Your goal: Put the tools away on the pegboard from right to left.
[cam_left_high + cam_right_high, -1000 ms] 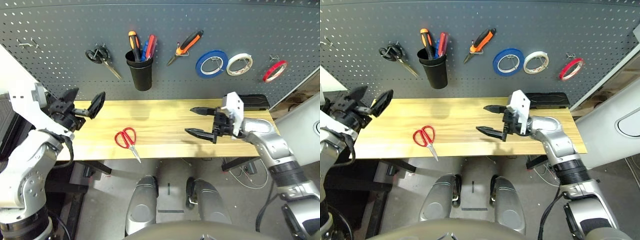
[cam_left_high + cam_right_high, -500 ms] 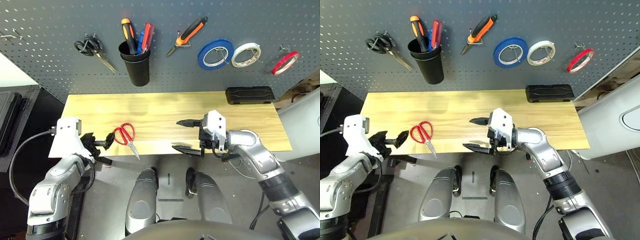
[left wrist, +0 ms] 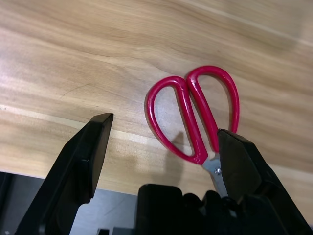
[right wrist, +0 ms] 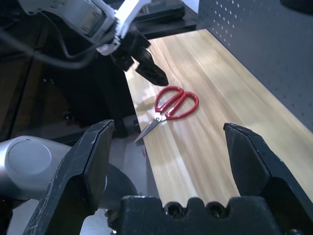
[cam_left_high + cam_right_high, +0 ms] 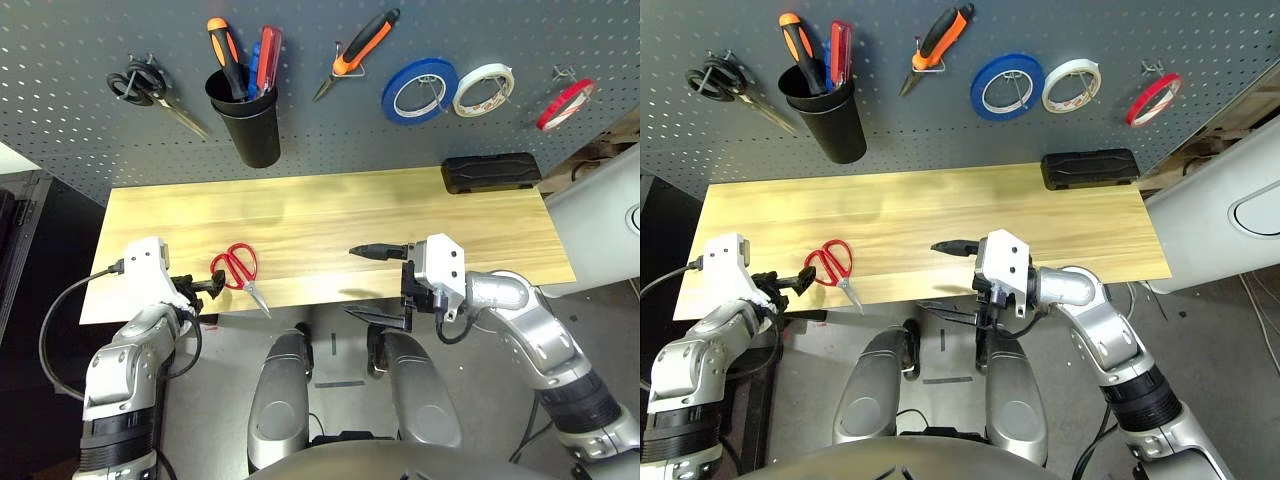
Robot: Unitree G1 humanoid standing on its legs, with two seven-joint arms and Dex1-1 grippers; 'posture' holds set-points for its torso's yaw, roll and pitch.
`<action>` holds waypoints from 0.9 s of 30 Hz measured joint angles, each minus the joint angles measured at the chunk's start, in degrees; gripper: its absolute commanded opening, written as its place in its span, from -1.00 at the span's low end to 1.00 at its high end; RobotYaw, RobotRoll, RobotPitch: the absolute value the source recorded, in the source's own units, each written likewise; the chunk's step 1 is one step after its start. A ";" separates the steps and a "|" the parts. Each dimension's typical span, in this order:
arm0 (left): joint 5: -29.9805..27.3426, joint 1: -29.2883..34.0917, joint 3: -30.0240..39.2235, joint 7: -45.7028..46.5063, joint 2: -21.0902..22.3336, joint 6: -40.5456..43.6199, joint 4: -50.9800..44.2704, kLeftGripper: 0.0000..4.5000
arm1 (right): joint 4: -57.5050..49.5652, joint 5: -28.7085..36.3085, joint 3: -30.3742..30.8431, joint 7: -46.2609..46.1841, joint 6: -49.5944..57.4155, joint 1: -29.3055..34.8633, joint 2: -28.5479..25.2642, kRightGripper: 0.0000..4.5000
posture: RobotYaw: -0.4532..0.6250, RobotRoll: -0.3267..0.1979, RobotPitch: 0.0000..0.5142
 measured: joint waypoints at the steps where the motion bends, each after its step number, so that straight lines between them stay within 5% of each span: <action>1: 0.00 -0.17 0.40 0.37 -0.36 0.59 -0.01 0.99 | 0.20 0.00 0.07 0.19 -0.36 -0.30 0.00 1.00 | -0.09 0.25 0.28; 27: 4.66 -5.89 -1.92 0.23 -1.43 -0.84 7.03 0.99 | 1.74 0.24 0.92 -0.76 -1.62 0.04 0.02 1.00 | -0.16 0.25 0.29</action>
